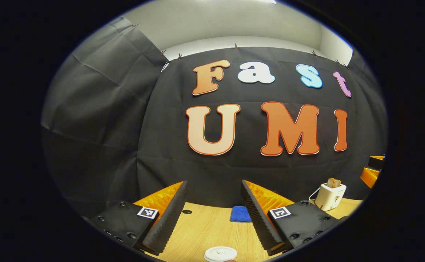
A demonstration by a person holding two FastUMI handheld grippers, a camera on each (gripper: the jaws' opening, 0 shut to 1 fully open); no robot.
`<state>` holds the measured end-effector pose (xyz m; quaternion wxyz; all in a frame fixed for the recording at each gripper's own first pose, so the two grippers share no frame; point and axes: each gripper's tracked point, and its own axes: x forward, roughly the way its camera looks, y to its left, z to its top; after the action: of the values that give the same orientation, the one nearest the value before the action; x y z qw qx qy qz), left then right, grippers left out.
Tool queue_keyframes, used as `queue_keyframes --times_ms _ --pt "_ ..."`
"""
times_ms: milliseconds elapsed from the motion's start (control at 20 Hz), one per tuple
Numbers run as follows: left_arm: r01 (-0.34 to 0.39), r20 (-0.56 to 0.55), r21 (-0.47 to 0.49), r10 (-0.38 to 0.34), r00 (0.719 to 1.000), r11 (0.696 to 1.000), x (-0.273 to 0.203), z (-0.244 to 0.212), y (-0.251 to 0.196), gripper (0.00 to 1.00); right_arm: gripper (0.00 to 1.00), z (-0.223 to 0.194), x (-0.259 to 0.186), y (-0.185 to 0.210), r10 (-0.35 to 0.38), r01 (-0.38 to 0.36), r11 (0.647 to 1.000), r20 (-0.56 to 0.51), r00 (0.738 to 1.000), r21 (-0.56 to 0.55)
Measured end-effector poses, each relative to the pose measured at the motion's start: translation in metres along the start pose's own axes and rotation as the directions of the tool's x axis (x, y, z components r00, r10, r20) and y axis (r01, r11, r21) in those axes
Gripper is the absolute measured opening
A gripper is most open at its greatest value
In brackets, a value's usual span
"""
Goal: Open the teacup lid with one hand, grasp the water bottle and pour water into the teacup with the other hand; after pouring, place the water bottle on the coaster and then close the teacup lid.
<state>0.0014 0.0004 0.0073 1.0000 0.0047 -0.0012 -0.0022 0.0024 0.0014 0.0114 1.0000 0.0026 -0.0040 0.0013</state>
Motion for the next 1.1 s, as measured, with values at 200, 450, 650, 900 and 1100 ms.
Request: queue_keyframes --times_ms 200,450,650,900,1100 --pt "0.009 -0.005 -0.005 -0.009 1.000 1.000 0.000 -0.003 -0.001 0.98 0.93 -0.002 0.000 0.003 0.008 -0.008 1.000 -0.004 1.000 0.006" --pt "0.025 -0.043 -0.004 -0.025 0.999 1.000 -0.001 -0.020 -0.002 0.98 0.93 -0.015 -0.003 0.009 0.026 -0.025 0.999 -0.032 0.999 0.022" --pt "0.062 -0.086 0.030 -0.059 0.995 0.998 -0.003 -0.047 -0.013 0.95 0.93 -0.032 -0.006 0.022 0.057 -0.054 0.997 -0.067 0.996 0.054" --pt "0.086 -0.153 0.022 -0.082 0.985 0.996 -0.005 -0.083 -0.016 0.95 0.96 -0.056 -0.012 0.037 0.093 -0.084 0.993 -0.110 0.990 0.082" --pt "0.099 -0.202 0.020 -0.093 0.975 0.995 -0.008 -0.112 -0.014 0.97 0.98 -0.075 -0.018 0.053 0.137 -0.126 0.988 -0.131 0.982 0.093"
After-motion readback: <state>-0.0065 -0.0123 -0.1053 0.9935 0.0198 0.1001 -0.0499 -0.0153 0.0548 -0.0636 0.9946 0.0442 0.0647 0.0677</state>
